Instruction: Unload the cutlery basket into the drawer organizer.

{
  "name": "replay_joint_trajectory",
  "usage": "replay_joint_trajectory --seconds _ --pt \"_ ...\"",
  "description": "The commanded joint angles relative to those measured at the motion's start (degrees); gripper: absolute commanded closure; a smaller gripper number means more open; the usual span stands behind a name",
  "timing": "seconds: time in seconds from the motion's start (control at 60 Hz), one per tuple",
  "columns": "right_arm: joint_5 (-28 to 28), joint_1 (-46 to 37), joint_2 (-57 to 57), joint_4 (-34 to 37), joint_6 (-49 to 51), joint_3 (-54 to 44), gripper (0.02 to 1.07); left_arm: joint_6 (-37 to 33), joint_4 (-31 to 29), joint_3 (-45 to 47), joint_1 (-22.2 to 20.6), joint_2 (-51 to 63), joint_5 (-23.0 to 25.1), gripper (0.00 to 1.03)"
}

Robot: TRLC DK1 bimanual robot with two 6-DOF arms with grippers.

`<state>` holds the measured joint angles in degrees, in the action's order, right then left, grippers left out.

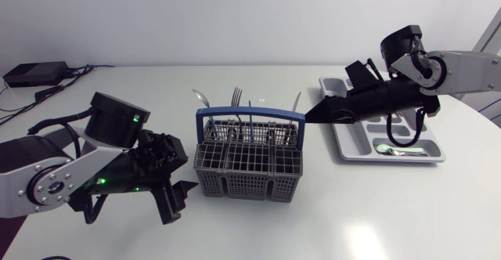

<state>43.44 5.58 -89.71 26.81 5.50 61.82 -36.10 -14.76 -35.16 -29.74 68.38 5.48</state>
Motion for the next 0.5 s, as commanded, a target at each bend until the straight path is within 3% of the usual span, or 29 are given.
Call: replay_joint_trajectory --seconds 0.0,0.05,0.1,0.483 --pt "0.15 0.39 -1.25 -0.62 -1.89 1.11 0.81 -0.64 1.49 0.97 0.21 1.58 -0.11 0.16" --pt "0.15 0.48 -1.43 -0.7 -1.98 1.2 0.91 -0.55 2.11 0.97 0.29 2.2 -0.11 0.16" --pt "0.15 1.27 -1.61 -0.7 -2.33 1.11 0.93 -0.47 3.34 0.97 0.47 3.52 -0.11 0.16" --pt "0.15 5.05 -0.02 0.88 -2.16 -3.2 0.96 -1.78 12.57 -2.55 3.02 14.94 -2.4 0.17"
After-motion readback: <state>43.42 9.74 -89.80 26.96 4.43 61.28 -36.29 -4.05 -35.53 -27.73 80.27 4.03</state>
